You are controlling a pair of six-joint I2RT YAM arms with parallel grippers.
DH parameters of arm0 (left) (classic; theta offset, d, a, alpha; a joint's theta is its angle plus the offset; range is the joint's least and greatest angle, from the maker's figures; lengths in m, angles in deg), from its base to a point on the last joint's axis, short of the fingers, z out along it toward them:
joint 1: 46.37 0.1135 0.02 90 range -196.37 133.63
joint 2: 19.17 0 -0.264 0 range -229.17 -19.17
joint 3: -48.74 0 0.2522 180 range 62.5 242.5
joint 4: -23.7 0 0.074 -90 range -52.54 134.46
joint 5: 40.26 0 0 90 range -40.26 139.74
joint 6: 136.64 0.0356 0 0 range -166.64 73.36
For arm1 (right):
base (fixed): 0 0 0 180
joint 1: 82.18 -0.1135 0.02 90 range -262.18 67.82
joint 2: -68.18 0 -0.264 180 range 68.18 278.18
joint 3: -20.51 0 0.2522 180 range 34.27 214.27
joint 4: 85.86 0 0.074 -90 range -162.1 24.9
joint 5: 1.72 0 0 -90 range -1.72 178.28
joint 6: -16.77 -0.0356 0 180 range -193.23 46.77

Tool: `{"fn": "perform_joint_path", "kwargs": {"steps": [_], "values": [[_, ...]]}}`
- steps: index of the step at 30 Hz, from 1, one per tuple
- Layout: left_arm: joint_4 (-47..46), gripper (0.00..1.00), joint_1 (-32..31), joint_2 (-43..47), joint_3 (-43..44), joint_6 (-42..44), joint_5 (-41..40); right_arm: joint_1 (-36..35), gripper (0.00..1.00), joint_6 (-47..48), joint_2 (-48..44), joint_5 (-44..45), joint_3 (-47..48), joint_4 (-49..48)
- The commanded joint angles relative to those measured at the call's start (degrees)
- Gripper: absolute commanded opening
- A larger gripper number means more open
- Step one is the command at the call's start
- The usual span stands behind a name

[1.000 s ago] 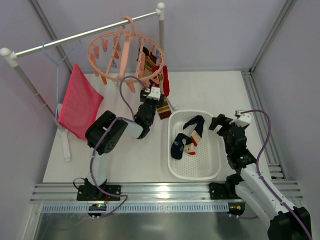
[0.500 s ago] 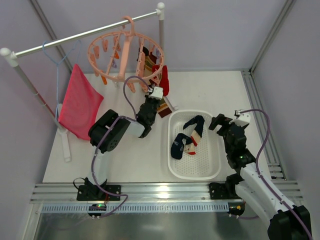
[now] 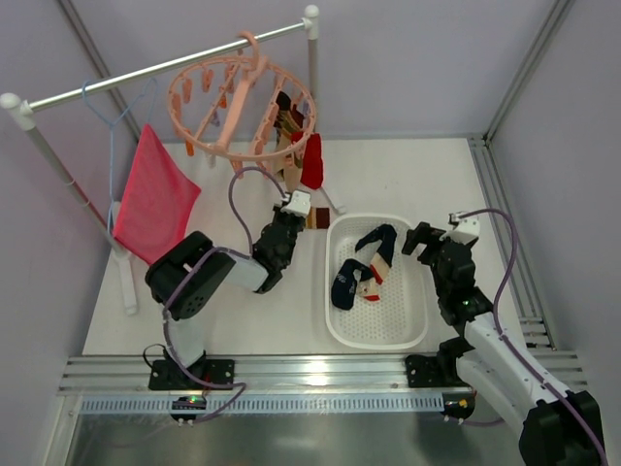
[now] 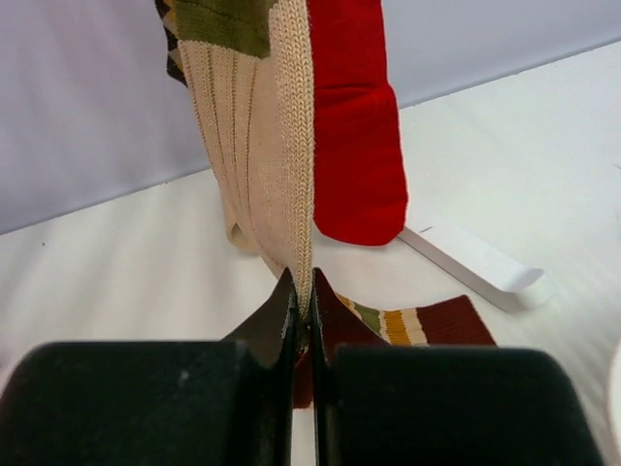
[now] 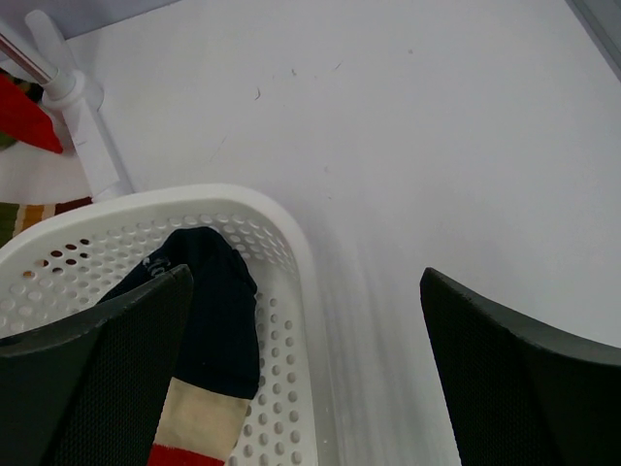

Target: Remove the socks clipped to the hanger

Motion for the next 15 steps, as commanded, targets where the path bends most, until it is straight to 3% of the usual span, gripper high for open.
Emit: {"fn": "perform_joint_path", "kwargs": {"steps": [1,7,12,14,15], "values": [[-12.8,0.00,-1.7,5.9,-3.2,0.6,-3.1,0.1,0.99,1.1,1.4,-3.4,1.2,-3.5],[-8.0,0.00,-6.0,13.2,-7.8,2.2,-6.5,-3.0,0.99,1.1,1.7,-4.7,1.7,-4.3],[-2.3,0.00,-9.6,21.2,-10.1,2.3,-9.5,-13.5,0.99,1.3,2.8,1.7,5.1,-3.5],[3.7,0.00,-10.1,26.6,-10.3,0.8,-8.4,-16.7,0.99,1.5,4.1,3.9,8.0,-2.4],[11.2,0.00,-10.4,28.2,-9.7,0.0,-7.8,-19.9,0.99,1.8,5.0,5.7,8.8,-2.0]]}}
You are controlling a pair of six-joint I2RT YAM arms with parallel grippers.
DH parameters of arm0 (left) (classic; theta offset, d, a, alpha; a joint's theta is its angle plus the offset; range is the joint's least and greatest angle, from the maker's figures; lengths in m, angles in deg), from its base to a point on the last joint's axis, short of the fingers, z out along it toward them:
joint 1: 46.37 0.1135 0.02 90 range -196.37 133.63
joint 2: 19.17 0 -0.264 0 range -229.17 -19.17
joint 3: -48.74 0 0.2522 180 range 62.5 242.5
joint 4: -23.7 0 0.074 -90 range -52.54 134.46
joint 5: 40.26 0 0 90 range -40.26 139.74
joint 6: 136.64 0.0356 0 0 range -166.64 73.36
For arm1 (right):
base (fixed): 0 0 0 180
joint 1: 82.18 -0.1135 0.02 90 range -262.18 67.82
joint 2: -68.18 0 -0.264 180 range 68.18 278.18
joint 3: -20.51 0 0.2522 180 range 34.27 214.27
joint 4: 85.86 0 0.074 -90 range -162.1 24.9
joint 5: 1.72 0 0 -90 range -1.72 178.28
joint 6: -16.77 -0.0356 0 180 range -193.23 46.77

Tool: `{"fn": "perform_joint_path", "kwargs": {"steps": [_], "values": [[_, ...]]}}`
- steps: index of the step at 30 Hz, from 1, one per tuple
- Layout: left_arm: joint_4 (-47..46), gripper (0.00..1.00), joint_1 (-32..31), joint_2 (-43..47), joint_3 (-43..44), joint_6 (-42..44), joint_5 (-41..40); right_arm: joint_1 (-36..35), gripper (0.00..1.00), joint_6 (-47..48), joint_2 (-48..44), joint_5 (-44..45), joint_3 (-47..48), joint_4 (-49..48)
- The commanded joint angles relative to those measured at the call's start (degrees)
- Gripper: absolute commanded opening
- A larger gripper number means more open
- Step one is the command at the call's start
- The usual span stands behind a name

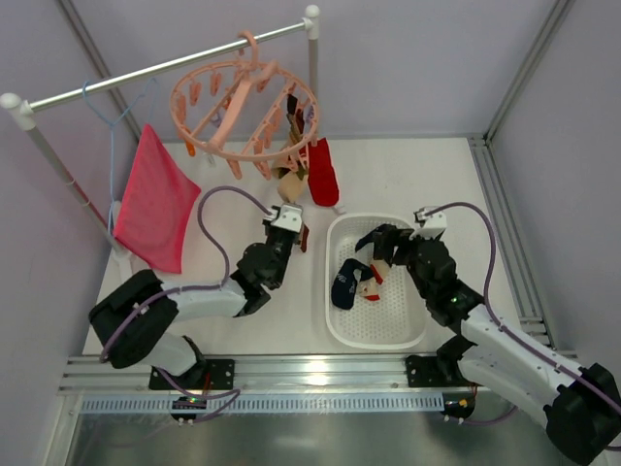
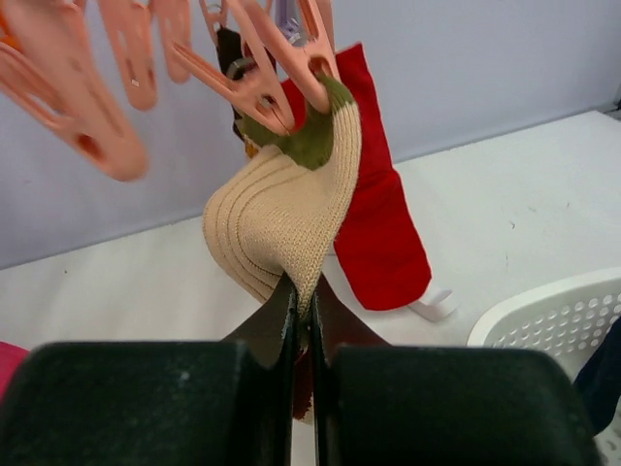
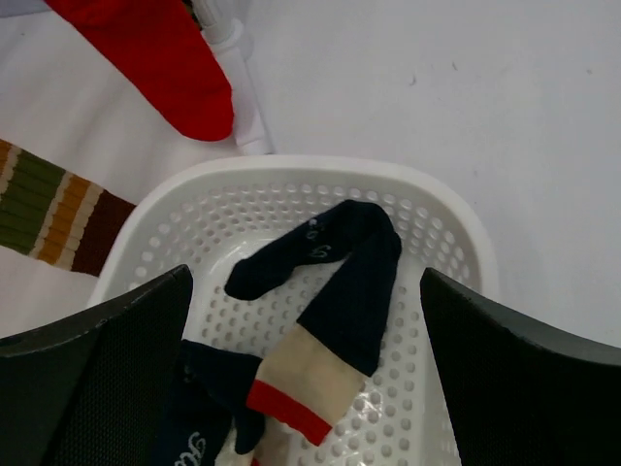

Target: Remove the socks clipped to the hanger

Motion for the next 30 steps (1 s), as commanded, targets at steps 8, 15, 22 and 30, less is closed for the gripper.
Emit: {"fn": "perform_joint_path", "kwargs": {"steps": [8,15,22,30], "values": [[25.5,0.00,-1.3,21.5,-1.6,-8.1,3.0,-15.1,0.99,3.5,9.4,10.8,15.7,-0.5],[32.6,0.00,-1.9,27.6,-5.8,-12.9,4.4,-21.8,0.99,7.7,16.9,13.5,28.8,3.6],[34.4,0.00,-2.1,34.0,-10.4,-17.4,5.2,-25.4,0.99,11.7,27.3,16.4,42.1,5.5],[34.4,0.00,-2.1,34.4,-11.0,-18.8,5.8,-28.2,0.99,14.0,36.5,18.7,51.8,6.1]]}}
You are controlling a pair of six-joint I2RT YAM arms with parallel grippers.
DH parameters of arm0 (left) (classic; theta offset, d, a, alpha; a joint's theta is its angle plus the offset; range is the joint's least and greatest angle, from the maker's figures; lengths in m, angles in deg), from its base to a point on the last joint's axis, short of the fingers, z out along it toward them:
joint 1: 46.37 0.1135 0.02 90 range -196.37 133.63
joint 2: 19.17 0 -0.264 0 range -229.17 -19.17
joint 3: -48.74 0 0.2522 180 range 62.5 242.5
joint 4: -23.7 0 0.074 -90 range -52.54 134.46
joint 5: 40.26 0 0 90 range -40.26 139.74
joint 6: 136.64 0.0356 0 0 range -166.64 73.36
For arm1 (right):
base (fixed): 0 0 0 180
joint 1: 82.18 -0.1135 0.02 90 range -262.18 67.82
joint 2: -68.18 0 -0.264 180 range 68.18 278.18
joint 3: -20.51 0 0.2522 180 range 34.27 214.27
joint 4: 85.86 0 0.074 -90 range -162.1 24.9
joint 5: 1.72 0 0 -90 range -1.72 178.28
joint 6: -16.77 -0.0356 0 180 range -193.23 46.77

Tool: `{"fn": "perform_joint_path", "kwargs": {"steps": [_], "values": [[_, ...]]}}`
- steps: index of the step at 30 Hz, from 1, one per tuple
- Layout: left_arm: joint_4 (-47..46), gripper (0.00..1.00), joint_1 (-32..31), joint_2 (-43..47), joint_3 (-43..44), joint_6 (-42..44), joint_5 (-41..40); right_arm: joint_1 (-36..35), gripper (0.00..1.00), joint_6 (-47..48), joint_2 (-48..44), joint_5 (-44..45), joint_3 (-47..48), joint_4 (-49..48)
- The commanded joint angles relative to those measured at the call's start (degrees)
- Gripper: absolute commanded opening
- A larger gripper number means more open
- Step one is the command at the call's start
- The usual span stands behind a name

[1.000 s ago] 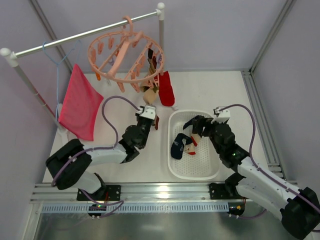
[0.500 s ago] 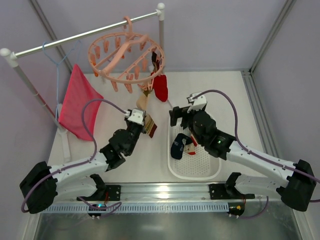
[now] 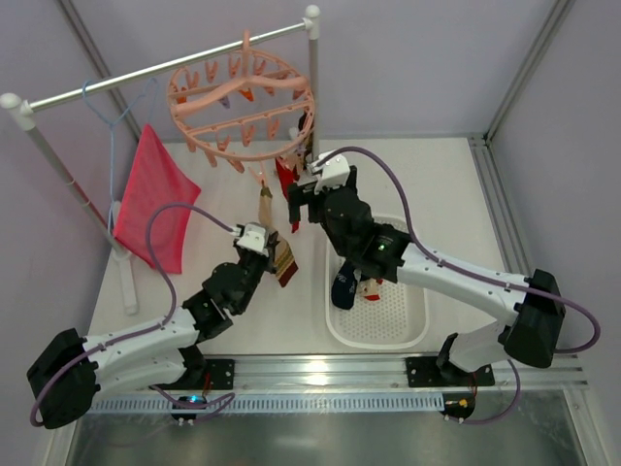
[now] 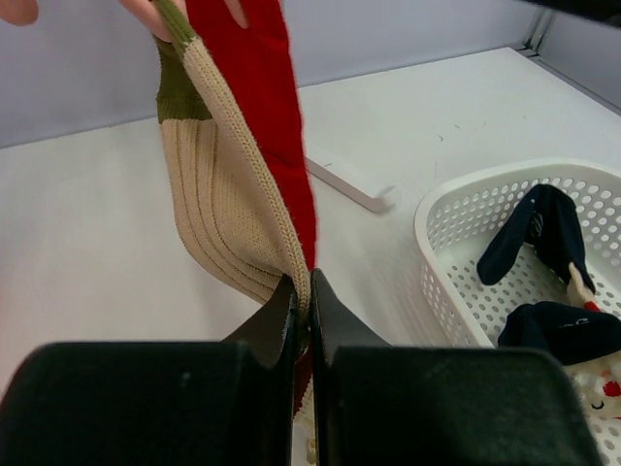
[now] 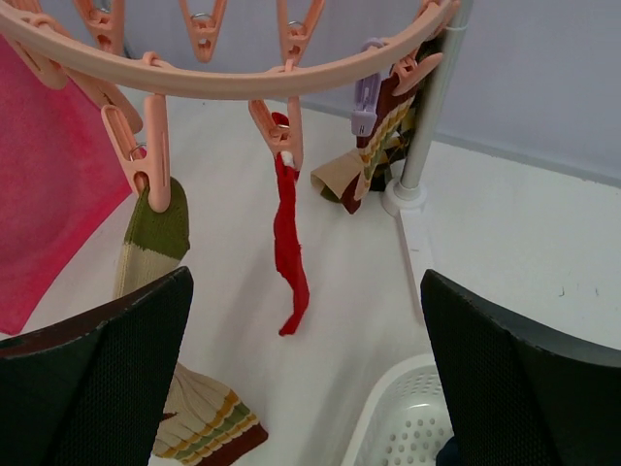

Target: Remove the socks clipped to the hanger

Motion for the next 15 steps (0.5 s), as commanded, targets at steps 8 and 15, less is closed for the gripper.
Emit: {"fn": "perform_joint_path", "kwargs": {"steps": [8,15], "values": [[1.8,0.00,-0.3,4.0,-0.1,-1.9,-0.2,-3.1,0.99,3.2,6.9,2.3,11.7,1.7],[4.0,0.00,-0.3,6.8,0.5,-2.5,4.2,-3.4,0.99,2.7,11.4,1.2,18.7,7.3]]}}
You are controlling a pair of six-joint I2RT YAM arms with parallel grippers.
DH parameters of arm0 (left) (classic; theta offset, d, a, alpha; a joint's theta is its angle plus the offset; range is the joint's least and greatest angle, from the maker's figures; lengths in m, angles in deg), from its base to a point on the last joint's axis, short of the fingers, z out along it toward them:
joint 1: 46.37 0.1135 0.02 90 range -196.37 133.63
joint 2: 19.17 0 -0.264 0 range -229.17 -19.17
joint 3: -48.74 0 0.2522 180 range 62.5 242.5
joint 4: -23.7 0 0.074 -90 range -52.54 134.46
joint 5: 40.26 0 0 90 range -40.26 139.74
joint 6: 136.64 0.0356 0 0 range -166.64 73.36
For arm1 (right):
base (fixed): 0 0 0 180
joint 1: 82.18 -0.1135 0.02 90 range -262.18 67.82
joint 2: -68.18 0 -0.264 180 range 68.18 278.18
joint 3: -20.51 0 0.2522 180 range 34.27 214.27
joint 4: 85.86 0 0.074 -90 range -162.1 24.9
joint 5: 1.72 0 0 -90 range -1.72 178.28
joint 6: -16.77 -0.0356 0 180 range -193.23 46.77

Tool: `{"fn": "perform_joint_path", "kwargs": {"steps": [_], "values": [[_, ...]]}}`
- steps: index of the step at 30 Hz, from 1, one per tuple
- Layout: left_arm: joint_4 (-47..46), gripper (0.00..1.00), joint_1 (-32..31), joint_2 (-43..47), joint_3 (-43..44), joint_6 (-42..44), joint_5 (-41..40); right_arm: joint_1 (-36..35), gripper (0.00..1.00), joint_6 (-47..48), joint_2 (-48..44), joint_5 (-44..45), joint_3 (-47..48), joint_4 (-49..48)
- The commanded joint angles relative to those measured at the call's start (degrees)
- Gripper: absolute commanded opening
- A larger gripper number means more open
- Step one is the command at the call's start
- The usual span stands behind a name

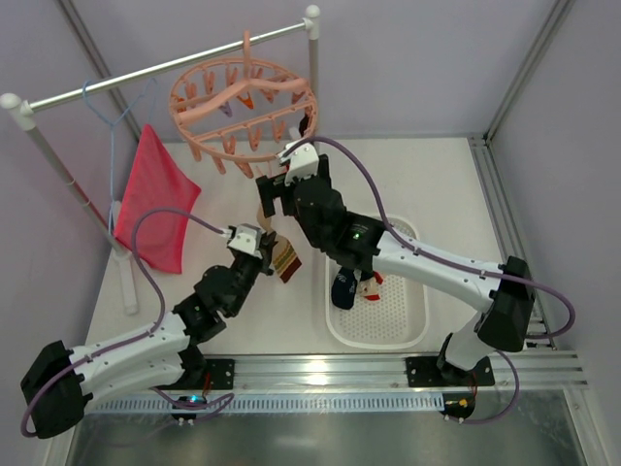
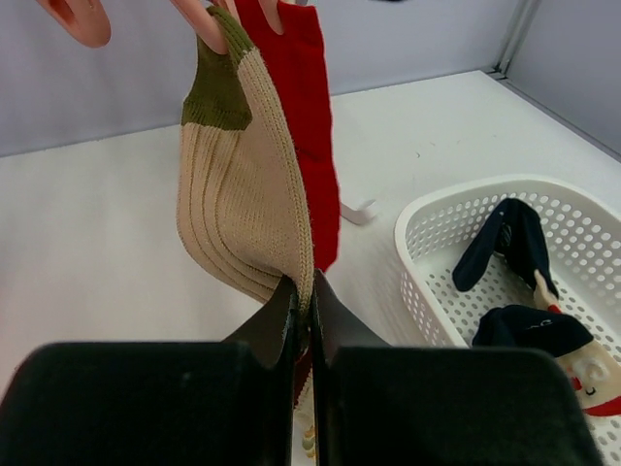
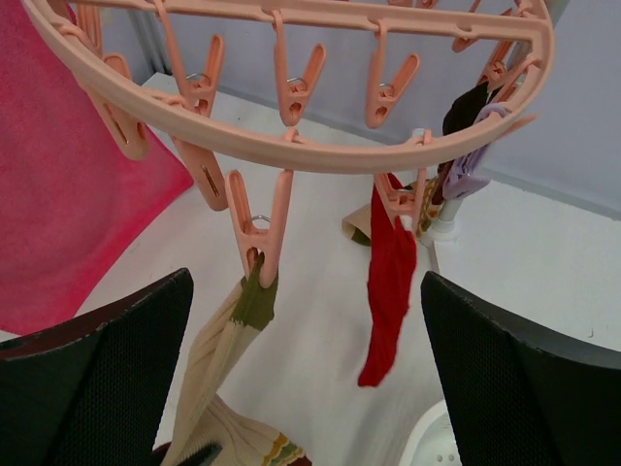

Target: Remove the socks clipped to the hanger

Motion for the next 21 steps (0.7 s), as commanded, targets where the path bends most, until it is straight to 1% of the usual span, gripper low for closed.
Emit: {"fn": "perform_joint_path", "kwargs": {"steps": [1,7,9,21], "values": [[0.5,0.00,-0.1,1.4,0.6,-1.2,2.9,-0.1,0.99,0.7,2.0,0.3,5.6,3.3],[0.8,0.00,-0.1,1.0,0.8,-1.4,4.2,-0.1,0.99,1.3,5.4,0.7,11.1,7.3],[0.8,0.00,-0.1,0.9,0.8,-1.6,4.4,-0.1,0.99,1.0,6.2,0.9,11.5,8.1],[0.4,0.00,-0.1,1.0,0.5,-1.7,6.2,0.8,0.99,0.4,9.7,0.6,14.0,7.6]]}}
